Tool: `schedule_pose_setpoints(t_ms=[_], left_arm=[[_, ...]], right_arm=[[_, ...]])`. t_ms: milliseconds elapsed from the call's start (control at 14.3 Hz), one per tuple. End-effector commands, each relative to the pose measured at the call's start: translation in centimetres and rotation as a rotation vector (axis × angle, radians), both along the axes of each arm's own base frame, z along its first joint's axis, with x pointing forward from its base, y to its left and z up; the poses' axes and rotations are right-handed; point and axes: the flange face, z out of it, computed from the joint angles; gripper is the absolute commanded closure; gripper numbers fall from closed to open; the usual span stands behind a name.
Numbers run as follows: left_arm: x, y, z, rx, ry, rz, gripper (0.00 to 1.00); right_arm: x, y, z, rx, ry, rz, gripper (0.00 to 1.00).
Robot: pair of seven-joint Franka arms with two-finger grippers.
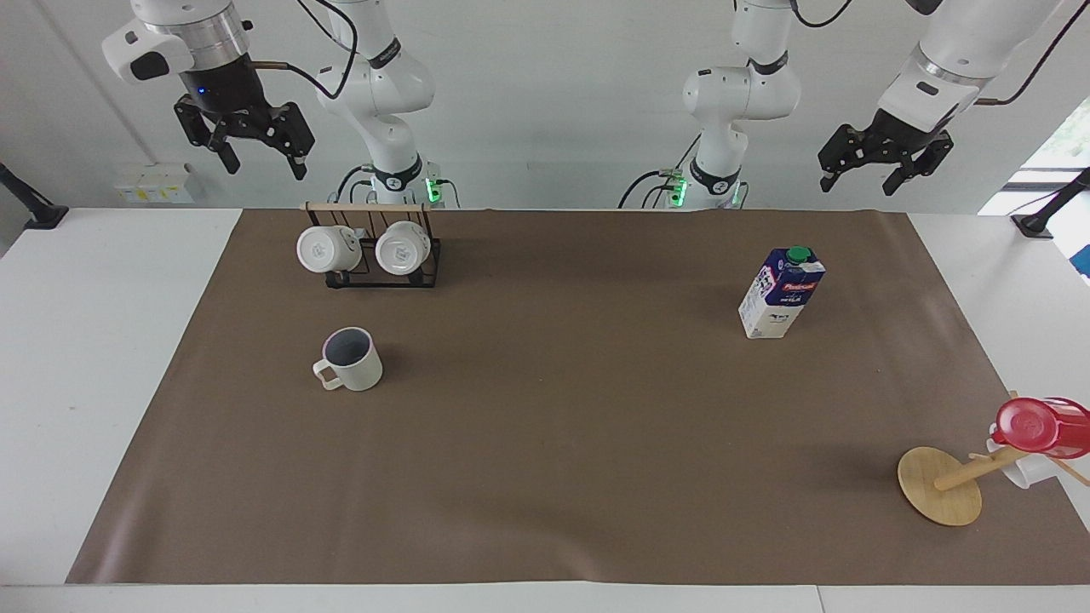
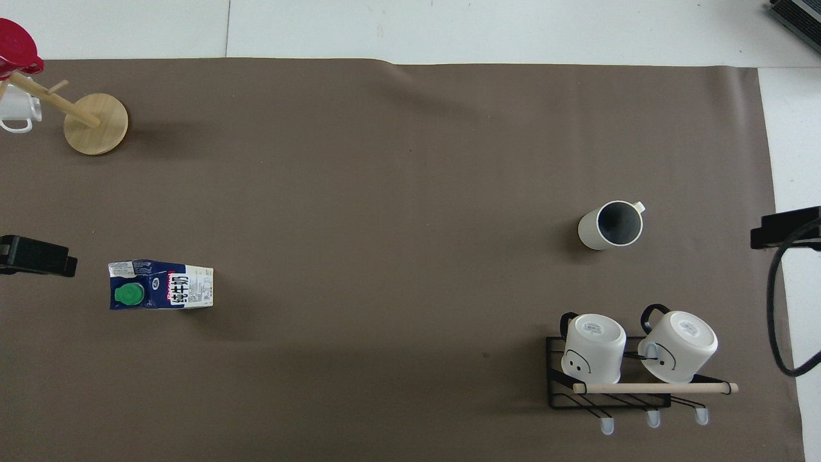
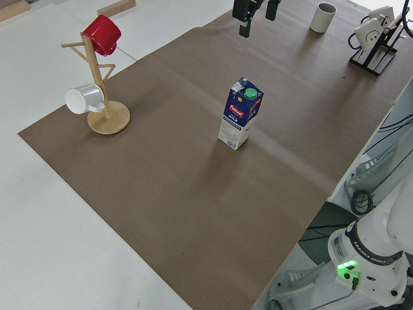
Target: Place cup and milk on table
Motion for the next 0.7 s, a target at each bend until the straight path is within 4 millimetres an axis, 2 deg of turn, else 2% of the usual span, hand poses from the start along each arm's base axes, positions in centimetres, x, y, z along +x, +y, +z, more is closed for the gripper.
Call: schedule_pose_setpoints(t_ms=[0,630], left_arm=[[-0.01,0.22,0.51,0.011,0.003,0.009,0.0],[0.01,0.22,0.52,0.011,0.002,0.009,0.0]], right_arm=[[-0.1,-0.47,0.05,-0.009,-0.016,0.003,0.0],[-0.15,-0.57,0.13,-0.016,-0.017,0.001,0.0]])
